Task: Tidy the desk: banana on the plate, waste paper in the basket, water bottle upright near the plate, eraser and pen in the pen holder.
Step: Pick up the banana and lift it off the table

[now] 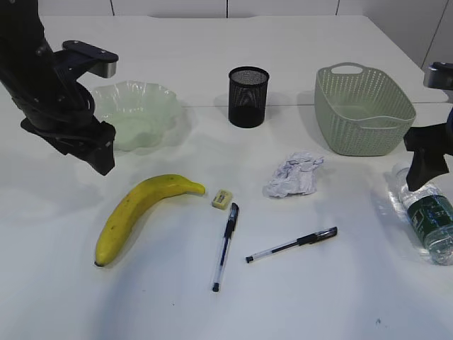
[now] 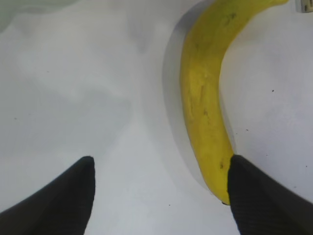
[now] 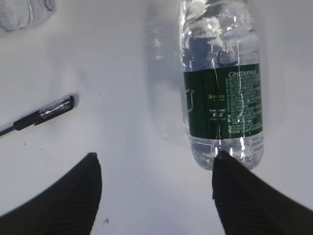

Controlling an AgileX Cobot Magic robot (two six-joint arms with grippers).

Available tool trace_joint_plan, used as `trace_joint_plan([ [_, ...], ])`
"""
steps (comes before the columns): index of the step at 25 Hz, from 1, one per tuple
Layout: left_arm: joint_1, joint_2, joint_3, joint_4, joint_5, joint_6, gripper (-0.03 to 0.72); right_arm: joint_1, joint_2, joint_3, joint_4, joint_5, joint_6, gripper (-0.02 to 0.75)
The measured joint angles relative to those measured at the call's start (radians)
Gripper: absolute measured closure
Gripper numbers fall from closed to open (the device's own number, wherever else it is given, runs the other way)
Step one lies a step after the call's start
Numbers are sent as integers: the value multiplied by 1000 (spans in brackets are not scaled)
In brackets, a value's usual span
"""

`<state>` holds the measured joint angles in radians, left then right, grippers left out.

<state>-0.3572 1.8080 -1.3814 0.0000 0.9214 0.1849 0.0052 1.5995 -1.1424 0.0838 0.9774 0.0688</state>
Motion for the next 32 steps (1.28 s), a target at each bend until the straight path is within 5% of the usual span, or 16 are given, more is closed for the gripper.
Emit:
trace_joint_plan([
  [32, 0, 66, 0, -62, -12, 0, 96, 0, 62, -2, 0, -22, 0, 210],
])
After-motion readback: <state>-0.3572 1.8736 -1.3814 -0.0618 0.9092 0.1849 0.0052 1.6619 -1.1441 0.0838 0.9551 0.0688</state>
